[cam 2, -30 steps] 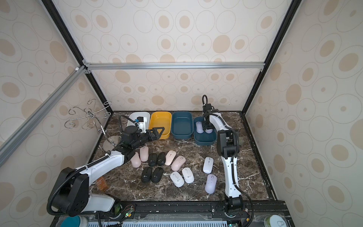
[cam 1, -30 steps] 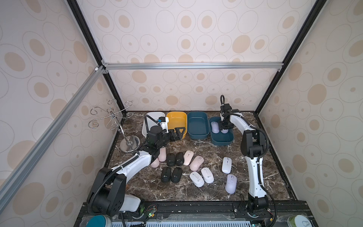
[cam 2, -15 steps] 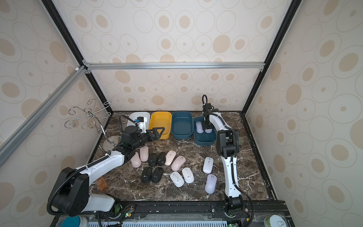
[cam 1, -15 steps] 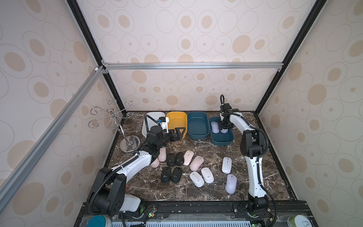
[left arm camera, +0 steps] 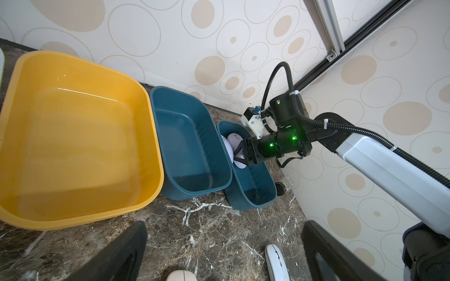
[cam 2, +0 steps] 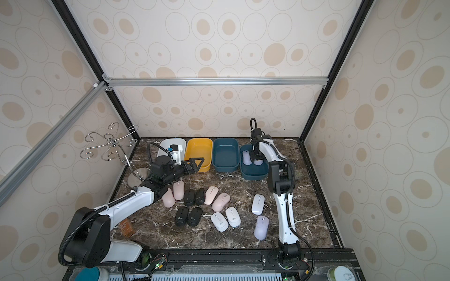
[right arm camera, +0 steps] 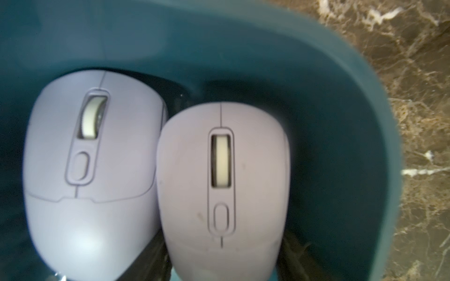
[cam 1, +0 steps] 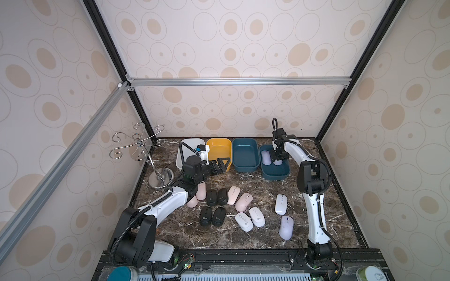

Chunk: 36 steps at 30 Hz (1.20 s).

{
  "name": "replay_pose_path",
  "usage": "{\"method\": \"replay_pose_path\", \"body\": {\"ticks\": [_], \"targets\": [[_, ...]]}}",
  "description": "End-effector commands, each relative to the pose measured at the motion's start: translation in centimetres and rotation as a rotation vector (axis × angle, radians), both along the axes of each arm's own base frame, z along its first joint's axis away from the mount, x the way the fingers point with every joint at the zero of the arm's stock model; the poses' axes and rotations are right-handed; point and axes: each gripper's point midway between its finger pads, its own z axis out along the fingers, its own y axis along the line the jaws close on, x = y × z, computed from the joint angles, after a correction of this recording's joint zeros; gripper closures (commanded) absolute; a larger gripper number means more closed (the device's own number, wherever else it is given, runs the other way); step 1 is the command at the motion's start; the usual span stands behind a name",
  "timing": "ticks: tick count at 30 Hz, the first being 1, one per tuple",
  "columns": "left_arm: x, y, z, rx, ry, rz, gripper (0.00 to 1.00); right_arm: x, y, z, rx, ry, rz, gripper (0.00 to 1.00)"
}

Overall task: Place the mice by color into the storage box
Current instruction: Place the mouse in the storage box.

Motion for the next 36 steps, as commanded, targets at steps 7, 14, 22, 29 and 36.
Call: {"method": "replay_pose_path", "body": {"ticks": [7,14,22,29,36], "targets": [[0.6,-0.2,1.9,-0.03,-0.039,-0.007,0.0,0.4,-0.1,1.8,-0.006,-0.025,-0.007,0.33],[0.5,-0.1,2.2,-0.031,-0.046,-0.005,0.0,-1.2,-0.3,4.4,0.007,-0.054,-0.045,0.47],[0.4,-0.2,2.4,-0.037,-0.05,-0.011,0.0,-4.0,-0.3,2.7,0.048,-0.029,-0.084,0.79],[0.4,-0.2,2.6,-0.036,-0.056,-0.013,0.0,-3.9,-0.3,0.5,0.043,0.019,-0.101,0.8],[0.5,-0.1,2.0,-0.026,-0.044,-0.006,0.0,-3.2,-0.5,-0.2,0.028,0.012,-0.111,0.82]]}}
